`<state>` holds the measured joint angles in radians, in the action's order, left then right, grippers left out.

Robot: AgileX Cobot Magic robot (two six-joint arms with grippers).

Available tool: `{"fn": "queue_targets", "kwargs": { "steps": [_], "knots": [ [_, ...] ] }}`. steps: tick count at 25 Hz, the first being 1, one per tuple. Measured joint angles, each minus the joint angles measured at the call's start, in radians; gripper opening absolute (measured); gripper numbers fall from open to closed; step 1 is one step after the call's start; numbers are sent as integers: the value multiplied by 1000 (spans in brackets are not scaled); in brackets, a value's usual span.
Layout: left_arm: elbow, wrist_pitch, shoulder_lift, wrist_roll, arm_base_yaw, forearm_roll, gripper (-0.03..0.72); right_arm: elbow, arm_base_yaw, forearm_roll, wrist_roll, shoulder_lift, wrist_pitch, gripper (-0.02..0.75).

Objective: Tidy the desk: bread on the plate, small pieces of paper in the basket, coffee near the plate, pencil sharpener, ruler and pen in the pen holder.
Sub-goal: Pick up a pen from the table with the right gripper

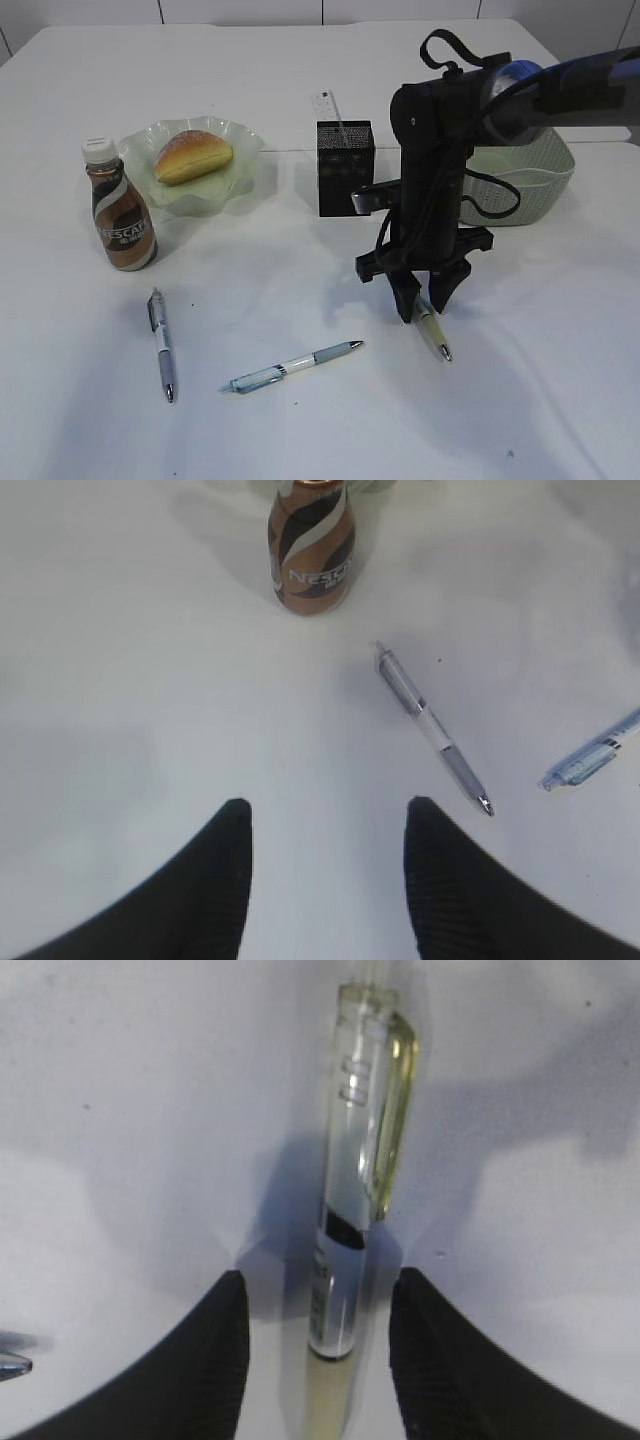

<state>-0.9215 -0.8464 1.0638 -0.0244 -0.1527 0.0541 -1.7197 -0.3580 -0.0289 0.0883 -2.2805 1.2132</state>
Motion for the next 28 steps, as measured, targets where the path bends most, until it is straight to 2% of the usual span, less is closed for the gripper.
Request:
{"fn": "queue_targets", "kwargs": {
  "steps": [1,4,23,25,28],
  "knots": [
    [0,0,0,0,0,0,347,0,0,0,0,0,0,325],
    [0,0,0,0,0,0,347,0,0,6,0,0,0,269],
    [0,0,0,0,0,-4,347,-4,0,29,0,-13,-6,245],
    [0,3,0,0,0,-4,347,-6,0,29,0,-15,-6,234],
    [0,11,0,0,0,-6,345,-8,0,16,0,-17,-6,158]
  ]
}}
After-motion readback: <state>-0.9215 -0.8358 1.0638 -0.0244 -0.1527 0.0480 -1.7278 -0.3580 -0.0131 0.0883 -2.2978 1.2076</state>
